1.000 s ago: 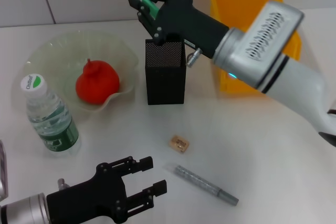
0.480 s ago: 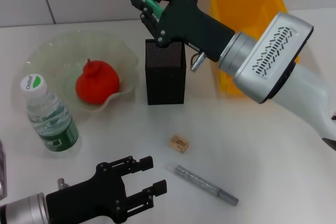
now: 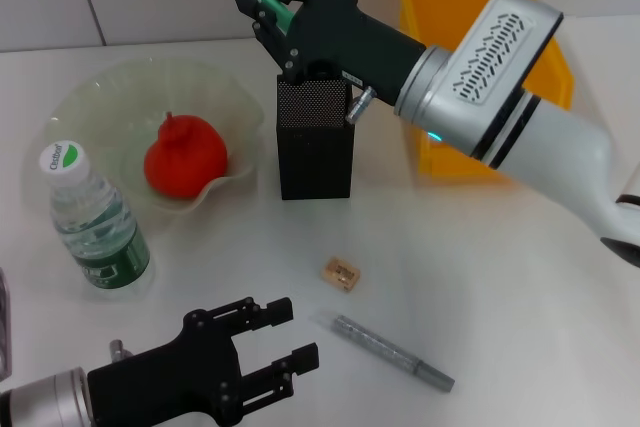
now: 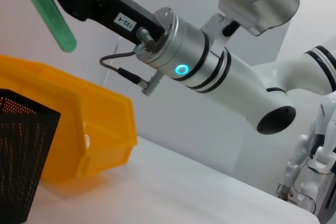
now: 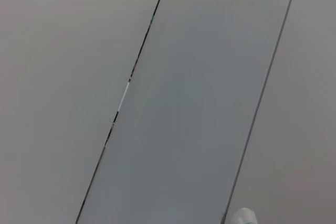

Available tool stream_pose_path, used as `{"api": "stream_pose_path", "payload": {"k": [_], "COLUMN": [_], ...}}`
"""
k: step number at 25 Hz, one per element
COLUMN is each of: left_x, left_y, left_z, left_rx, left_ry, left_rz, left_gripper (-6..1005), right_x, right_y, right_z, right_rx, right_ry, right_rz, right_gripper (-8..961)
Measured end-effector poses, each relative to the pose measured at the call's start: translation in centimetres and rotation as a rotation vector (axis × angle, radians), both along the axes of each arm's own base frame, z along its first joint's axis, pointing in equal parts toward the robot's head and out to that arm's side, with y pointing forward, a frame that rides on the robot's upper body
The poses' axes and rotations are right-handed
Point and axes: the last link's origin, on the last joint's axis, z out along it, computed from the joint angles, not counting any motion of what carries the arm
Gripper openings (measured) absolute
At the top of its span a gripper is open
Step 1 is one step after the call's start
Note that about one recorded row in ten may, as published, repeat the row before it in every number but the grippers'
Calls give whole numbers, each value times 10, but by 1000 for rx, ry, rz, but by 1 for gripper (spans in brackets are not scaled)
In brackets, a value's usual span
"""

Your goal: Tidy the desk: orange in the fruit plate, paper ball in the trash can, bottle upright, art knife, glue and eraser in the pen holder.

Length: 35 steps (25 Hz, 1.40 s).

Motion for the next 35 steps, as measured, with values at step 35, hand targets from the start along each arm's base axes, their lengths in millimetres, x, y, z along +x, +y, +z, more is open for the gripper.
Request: {"api": "stream_pose_path", "payload": {"k": [35], "left_x": [14], "left_y": [0], "left_z": [-5], "left_rx": [61], "left_ry": [36], "left_rz": [-206], "left_gripper": [608], "right_x": [-21], "right_y": [5], "right_z": [139], "right_rx": [-414], "right_ry": [-161], "right_rz": [-136], "right_gripper": [168]}}
